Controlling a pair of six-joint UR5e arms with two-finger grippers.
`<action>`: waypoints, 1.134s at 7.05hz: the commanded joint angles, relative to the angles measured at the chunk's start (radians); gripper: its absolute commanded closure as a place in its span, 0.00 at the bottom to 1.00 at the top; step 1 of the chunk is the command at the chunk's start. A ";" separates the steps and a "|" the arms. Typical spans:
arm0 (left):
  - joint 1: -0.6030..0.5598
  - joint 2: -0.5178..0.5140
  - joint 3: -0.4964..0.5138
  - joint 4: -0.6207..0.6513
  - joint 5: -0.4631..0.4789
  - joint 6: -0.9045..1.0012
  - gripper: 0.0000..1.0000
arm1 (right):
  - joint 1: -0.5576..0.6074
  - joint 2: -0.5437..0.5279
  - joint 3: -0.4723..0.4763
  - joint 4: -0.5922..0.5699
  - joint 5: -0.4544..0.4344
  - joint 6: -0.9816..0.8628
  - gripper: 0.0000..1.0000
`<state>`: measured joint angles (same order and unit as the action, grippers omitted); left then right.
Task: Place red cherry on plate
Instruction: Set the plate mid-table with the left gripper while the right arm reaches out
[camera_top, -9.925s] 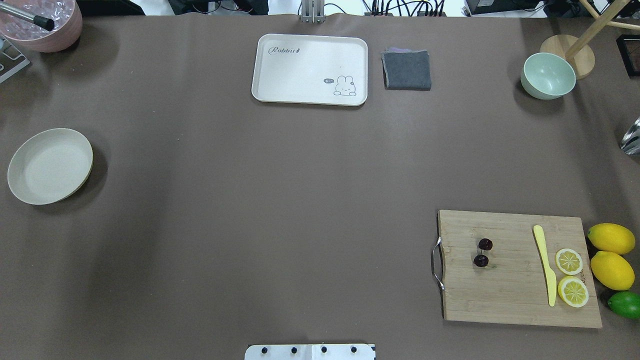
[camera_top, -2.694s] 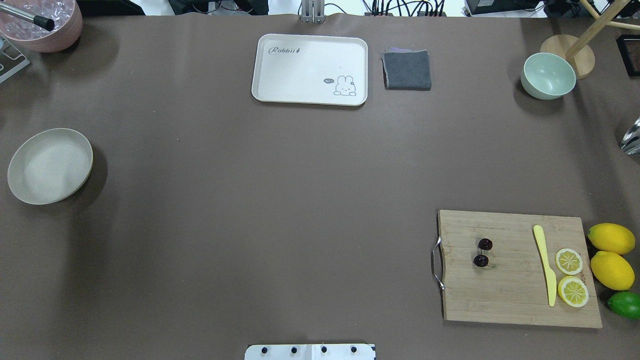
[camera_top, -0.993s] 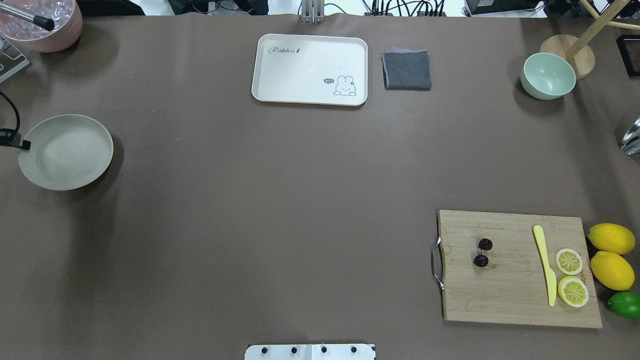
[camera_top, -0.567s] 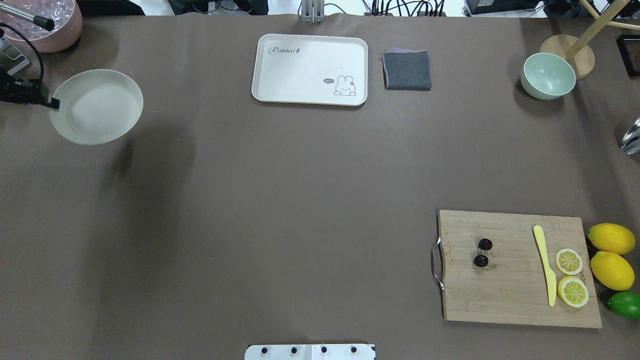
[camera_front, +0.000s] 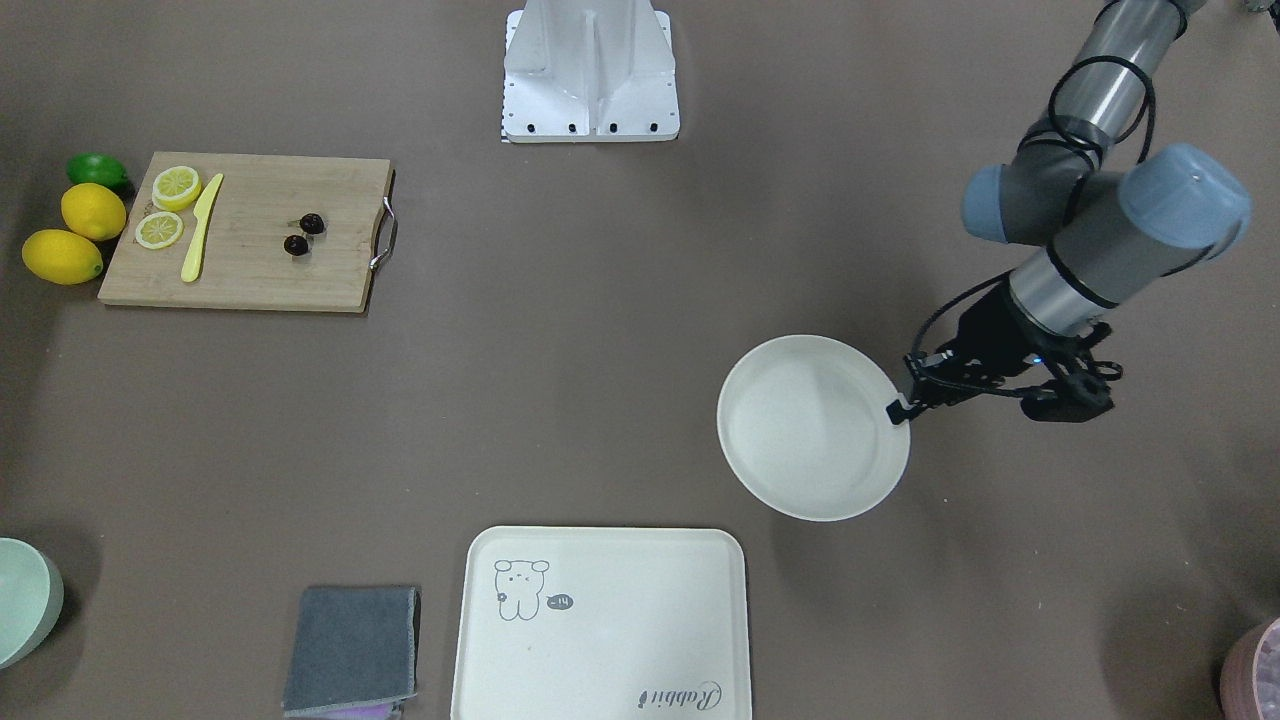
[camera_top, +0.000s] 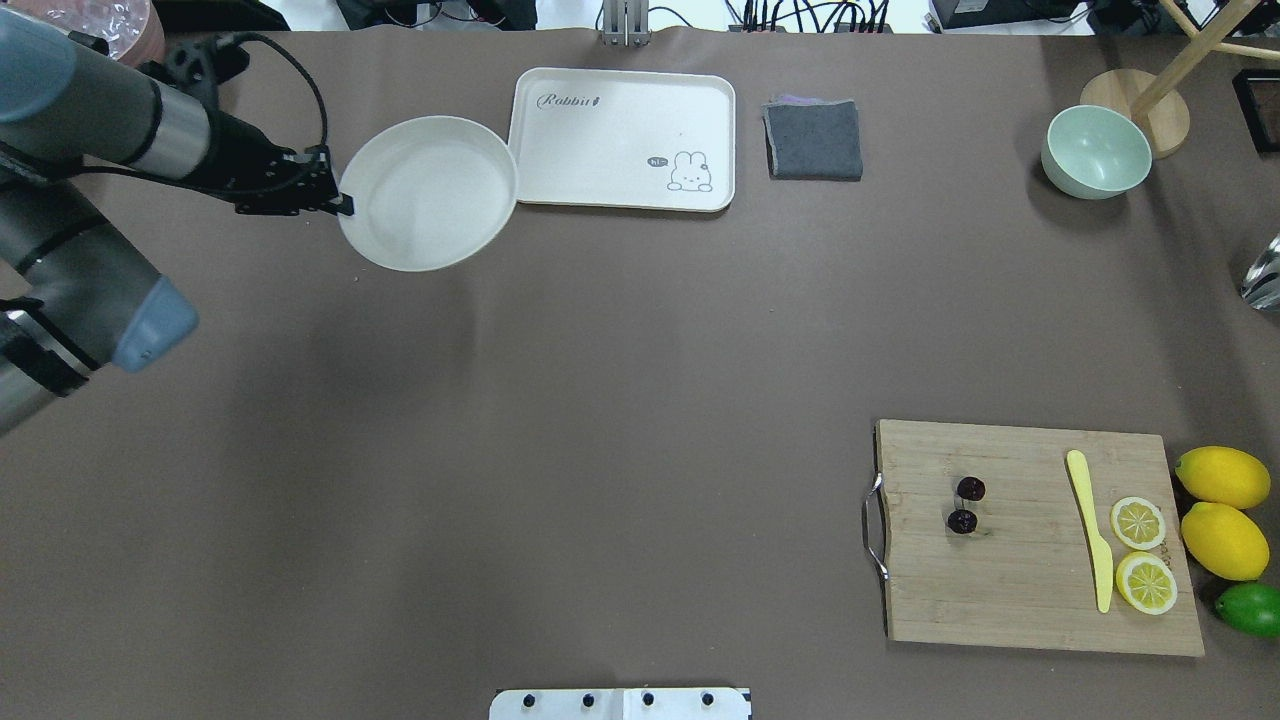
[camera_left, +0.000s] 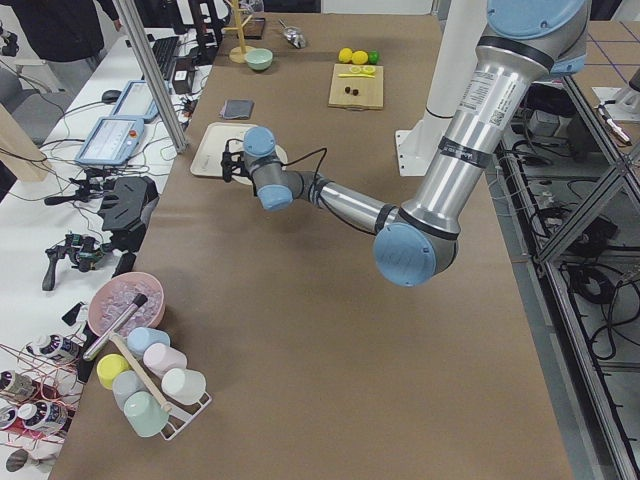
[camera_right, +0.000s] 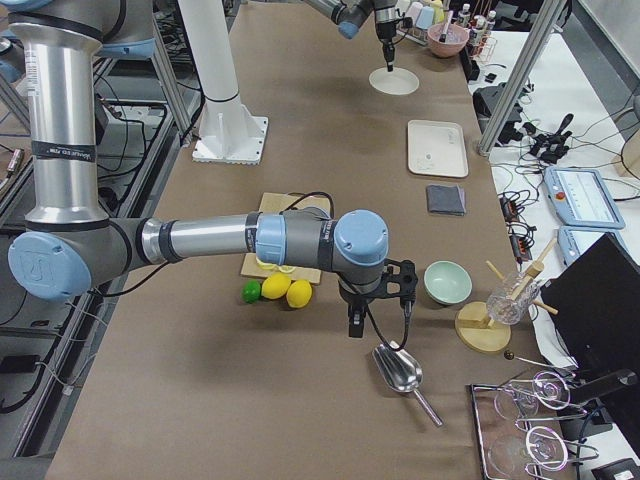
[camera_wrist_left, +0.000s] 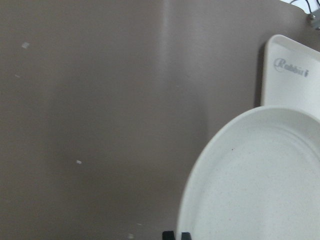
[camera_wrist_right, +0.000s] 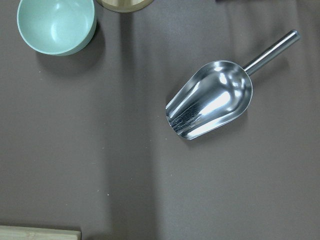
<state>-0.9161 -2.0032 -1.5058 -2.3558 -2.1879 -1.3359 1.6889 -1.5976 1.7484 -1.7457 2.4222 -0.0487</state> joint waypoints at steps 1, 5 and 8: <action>0.184 -0.066 -0.099 0.132 0.193 -0.071 1.00 | -0.002 0.002 0.002 0.002 0.001 0.001 0.00; 0.379 -0.104 -0.056 0.150 0.422 -0.072 1.00 | -0.003 0.002 0.002 0.000 0.017 0.003 0.00; 0.405 -0.127 -0.028 0.150 0.467 -0.133 0.02 | -0.003 0.002 0.009 0.000 0.023 0.004 0.00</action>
<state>-0.5156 -2.1223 -1.5393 -2.2058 -1.7295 -1.4355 1.6859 -1.5953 1.7534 -1.7457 2.4431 -0.0457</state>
